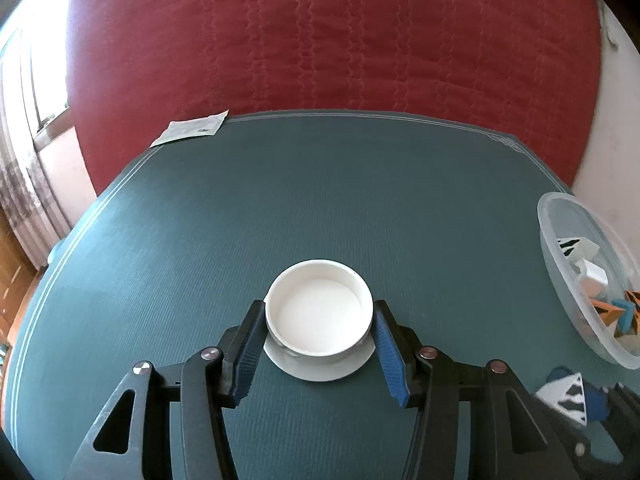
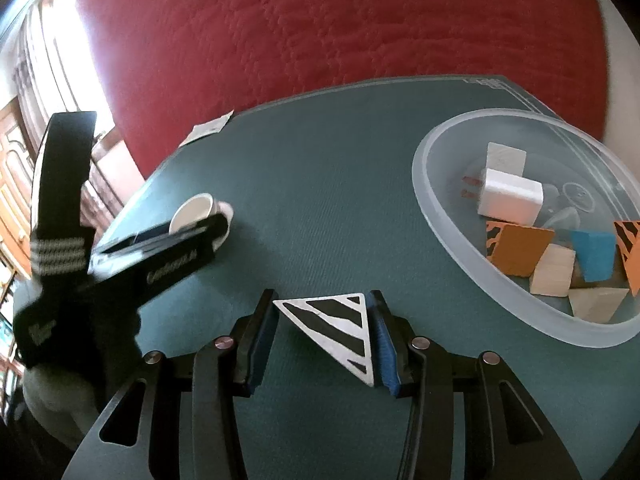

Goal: Organize rigid objects
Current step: 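Lift the striped triangle with the right gripper and carry it over the bowl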

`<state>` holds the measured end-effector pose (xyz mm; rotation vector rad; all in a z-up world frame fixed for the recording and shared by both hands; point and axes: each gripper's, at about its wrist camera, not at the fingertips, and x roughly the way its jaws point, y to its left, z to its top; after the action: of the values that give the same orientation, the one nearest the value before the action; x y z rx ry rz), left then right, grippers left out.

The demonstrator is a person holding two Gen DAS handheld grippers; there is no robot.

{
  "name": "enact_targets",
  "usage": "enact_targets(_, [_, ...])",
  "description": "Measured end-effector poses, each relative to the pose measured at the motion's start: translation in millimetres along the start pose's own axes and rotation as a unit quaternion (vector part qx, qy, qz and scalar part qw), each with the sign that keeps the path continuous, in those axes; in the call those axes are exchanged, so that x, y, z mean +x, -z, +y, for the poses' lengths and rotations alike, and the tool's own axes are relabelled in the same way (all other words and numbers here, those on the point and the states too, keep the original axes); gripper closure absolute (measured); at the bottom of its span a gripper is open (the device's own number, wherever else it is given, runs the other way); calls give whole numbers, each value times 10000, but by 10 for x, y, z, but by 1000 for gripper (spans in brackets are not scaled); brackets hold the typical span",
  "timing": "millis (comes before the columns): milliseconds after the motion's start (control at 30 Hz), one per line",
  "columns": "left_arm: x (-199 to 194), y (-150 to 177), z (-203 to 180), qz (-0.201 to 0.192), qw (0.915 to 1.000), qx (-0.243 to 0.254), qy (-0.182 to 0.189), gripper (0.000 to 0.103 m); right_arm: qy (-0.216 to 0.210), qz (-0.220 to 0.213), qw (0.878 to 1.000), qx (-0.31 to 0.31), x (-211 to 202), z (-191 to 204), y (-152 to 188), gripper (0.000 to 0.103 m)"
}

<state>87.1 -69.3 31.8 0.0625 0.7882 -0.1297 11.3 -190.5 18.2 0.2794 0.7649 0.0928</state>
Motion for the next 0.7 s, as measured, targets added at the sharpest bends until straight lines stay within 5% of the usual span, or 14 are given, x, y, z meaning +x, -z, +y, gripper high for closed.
enact_targets(467, [-182, 160, 15, -118, 9998, -40, -167, 48, -44, -540, 9983, 212, -322, -101, -222, 59])
enact_targets(700, [-218, 197, 8, -116, 9998, -5, -155, 48, -96, -431, 9989, 155, -338, -123, -163, 59])
